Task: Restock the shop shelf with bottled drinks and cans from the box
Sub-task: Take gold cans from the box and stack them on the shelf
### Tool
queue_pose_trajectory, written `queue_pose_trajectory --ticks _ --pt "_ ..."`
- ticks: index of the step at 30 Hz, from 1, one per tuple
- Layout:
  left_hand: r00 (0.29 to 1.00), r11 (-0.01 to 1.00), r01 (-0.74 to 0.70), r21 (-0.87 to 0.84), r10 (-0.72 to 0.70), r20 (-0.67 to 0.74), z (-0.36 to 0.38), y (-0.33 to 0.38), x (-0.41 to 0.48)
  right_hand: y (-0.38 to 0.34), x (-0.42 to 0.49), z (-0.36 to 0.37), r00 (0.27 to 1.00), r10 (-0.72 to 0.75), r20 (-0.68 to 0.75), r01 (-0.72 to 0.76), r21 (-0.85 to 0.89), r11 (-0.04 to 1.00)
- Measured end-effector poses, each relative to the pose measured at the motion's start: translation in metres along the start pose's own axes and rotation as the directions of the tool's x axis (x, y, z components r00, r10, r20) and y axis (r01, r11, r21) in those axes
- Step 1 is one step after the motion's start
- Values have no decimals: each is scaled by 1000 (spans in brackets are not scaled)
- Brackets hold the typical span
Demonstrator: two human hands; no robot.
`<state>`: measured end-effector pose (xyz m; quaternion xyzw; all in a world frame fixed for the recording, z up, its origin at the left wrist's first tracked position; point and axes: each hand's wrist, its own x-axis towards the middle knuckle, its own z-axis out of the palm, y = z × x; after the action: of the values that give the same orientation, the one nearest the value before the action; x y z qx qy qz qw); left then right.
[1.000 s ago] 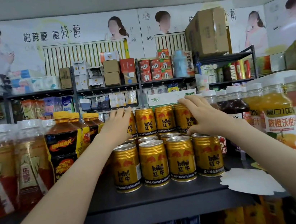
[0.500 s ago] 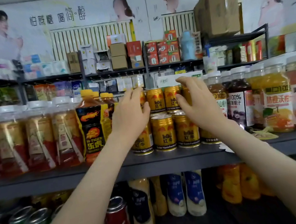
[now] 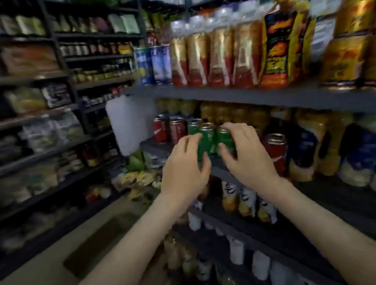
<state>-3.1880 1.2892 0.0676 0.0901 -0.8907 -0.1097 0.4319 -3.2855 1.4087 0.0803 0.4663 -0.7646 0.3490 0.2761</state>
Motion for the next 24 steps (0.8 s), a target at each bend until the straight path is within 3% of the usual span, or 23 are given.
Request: queue_pose_trajectory --ticks 7,14,18,24 --pt "934 919 313 241 -344 98 -60 -146 -102 -92 -17 160 942 -104 319 36 211 977" --pt "707 692 597 406 -693 143 -113 -324 -188 -177 -3 335 841 -160 517 10 281 960" --pt "586 604 660 447 -786 198 -130 -402 -218 -213 -5 425 747 -106 656 -79 246 966" --pt "525 594 641 487 -801 286 -125 -505 -215 -216 9 527 644 -13 765 -122 119 985"
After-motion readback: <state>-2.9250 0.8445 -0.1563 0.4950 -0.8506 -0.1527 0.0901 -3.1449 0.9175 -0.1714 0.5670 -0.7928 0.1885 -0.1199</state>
